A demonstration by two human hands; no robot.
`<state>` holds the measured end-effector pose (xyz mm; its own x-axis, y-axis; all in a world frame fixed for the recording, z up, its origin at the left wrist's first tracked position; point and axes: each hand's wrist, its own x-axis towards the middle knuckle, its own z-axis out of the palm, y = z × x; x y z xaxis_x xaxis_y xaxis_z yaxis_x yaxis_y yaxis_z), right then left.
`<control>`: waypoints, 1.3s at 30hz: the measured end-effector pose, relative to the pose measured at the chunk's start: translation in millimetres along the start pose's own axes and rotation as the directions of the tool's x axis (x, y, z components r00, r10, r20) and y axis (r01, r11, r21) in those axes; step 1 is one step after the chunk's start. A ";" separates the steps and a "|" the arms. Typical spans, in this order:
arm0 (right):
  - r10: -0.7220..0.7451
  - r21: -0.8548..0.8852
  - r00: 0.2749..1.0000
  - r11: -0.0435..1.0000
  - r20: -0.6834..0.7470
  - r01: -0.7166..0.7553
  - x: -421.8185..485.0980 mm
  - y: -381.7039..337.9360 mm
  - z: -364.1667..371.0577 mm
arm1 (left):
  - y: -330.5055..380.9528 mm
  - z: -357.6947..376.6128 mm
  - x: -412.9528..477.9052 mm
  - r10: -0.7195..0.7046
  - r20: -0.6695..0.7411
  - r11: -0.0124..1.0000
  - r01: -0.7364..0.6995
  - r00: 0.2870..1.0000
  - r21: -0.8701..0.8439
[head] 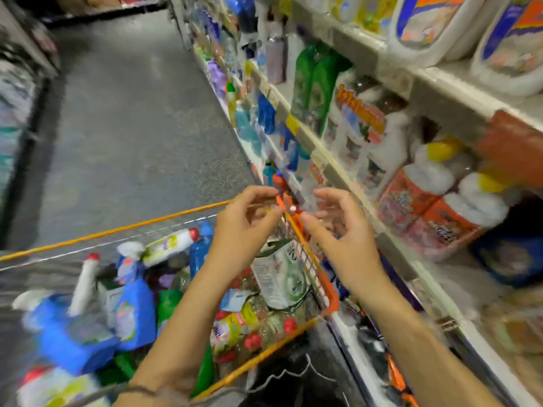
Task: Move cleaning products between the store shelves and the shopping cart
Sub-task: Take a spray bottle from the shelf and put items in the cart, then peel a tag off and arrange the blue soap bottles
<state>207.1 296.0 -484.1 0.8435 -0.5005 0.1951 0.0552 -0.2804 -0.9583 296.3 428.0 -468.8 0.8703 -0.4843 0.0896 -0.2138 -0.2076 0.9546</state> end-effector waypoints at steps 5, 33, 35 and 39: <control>0.124 0.071 0.970 0.987 0.210 -0.141 -25.0 41.0 68.6 | -76.3 -48.9 -48.3 -0.193 -0.152 0.977 0.204 0.969 0.061; 0.798 -0.243 0.219 0.412 0.562 -0.878 -132.5 198.0 266.5 | -295.2 -87.7 -163.6 -0.715 -0.455 0.471 0.847 0.530 0.246; 0.786 -0.194 0.228 0.402 0.575 -0.895 -133.3 202.3 271.5 | -297.9 -88.8 -166.9 -0.715 -0.435 0.499 0.835 0.548 0.232; 0.746 -0.040 0.278 0.378 0.605 -0.925 -138.9 205.1 279.7 | -301.2 -91.5 -172.5 -0.745 -0.381 0.524 0.834 0.548 0.174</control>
<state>250.8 537.1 -766.1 0.5993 0.1472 -0.7869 -0.7808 0.3241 -0.5341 251.3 651.9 -745.7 0.8048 0.2131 -0.5540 0.5364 -0.6608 0.5250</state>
